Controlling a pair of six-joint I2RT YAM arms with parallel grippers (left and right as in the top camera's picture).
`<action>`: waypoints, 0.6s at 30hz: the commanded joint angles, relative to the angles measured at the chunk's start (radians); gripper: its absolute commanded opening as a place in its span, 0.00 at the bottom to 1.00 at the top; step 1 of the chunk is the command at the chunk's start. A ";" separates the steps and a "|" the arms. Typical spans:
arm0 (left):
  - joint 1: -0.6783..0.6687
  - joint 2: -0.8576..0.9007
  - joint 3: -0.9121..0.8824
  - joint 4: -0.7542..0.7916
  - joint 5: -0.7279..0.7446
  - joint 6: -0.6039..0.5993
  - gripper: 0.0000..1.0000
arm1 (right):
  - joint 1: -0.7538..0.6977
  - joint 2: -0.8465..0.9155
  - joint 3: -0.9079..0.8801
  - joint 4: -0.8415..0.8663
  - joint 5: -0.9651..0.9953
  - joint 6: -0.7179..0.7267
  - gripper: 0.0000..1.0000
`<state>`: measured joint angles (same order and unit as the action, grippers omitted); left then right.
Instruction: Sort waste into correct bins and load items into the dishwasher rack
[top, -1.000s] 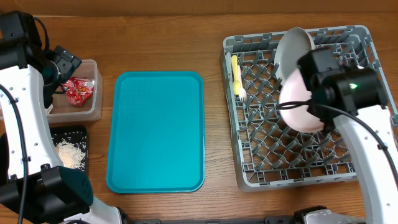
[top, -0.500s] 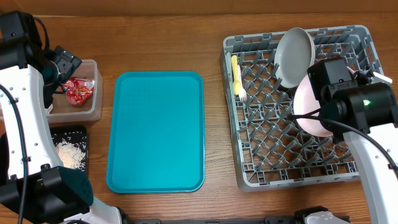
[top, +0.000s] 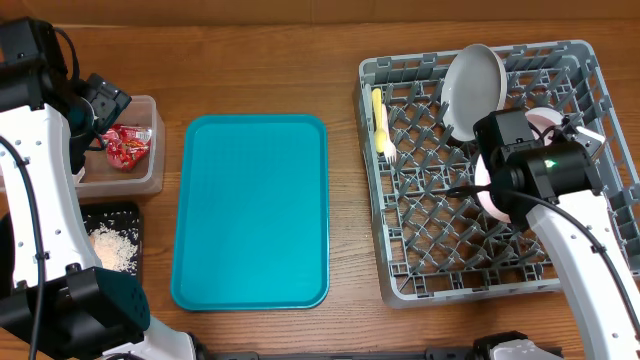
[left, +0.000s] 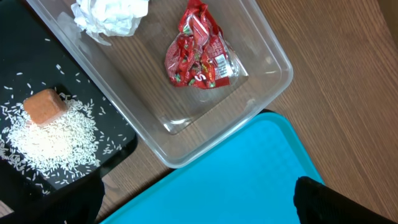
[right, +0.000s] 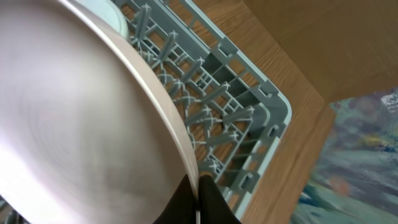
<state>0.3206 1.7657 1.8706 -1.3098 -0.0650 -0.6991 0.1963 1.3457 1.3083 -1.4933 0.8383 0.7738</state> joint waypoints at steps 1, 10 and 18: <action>0.000 0.000 -0.002 0.002 -0.013 0.004 1.00 | -0.001 -0.011 -0.037 0.021 0.043 0.011 0.04; 0.000 0.000 -0.002 0.002 -0.013 0.004 1.00 | -0.001 -0.009 -0.041 -0.003 0.013 0.011 0.04; 0.000 0.000 -0.002 0.002 -0.013 0.004 1.00 | -0.001 -0.009 -0.041 -0.031 0.004 0.011 0.04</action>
<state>0.3206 1.7657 1.8706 -1.3094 -0.0650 -0.6991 0.1963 1.3457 1.2675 -1.5223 0.8368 0.7738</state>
